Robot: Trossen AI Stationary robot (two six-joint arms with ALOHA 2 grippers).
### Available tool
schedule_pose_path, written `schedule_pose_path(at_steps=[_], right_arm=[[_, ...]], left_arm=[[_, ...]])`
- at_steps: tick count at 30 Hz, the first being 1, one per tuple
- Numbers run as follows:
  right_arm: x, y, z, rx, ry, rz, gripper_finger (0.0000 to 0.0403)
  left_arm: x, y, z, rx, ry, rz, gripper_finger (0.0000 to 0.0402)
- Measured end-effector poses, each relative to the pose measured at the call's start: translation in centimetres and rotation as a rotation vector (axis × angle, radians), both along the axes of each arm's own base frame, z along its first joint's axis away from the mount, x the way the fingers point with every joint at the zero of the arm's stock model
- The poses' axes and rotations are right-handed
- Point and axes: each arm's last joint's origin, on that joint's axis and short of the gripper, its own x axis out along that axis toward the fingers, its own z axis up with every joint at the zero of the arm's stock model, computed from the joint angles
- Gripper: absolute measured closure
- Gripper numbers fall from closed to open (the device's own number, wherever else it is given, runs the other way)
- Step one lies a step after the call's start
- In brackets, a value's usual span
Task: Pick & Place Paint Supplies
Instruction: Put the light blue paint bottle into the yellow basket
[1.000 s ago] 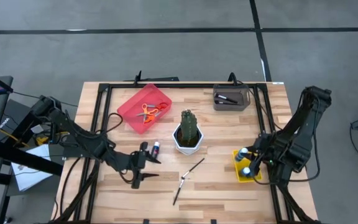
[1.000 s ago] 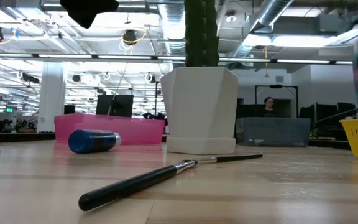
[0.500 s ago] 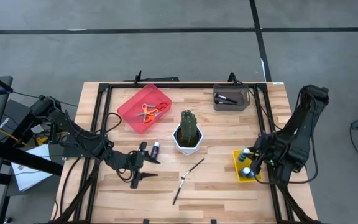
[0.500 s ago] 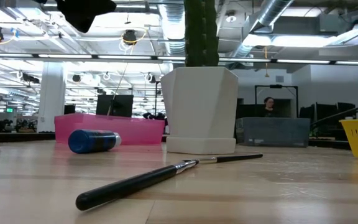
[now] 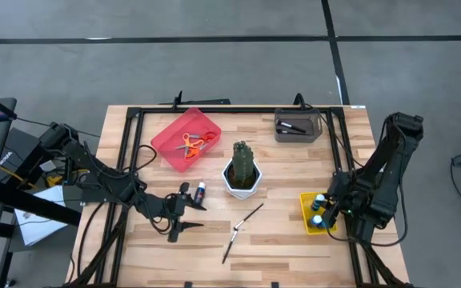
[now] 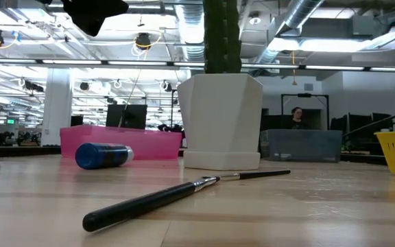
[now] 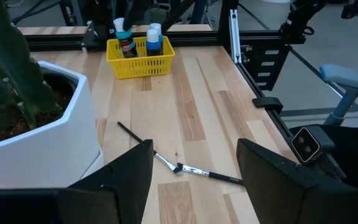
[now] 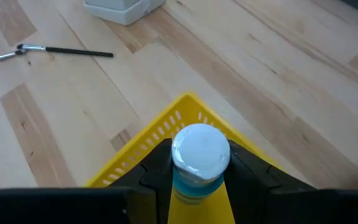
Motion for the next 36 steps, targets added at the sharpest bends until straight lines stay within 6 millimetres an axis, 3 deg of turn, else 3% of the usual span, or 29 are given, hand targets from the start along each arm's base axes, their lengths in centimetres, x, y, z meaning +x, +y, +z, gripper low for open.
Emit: schedule_pose_path(at_steps=[36], right_arm=[[-2.5,2.2,-1.6,-0.099,0.015,0.156,0.0295]], left_arm=[[0.0,0.0,0.0,-0.006,0.001,0.001,0.0176]])
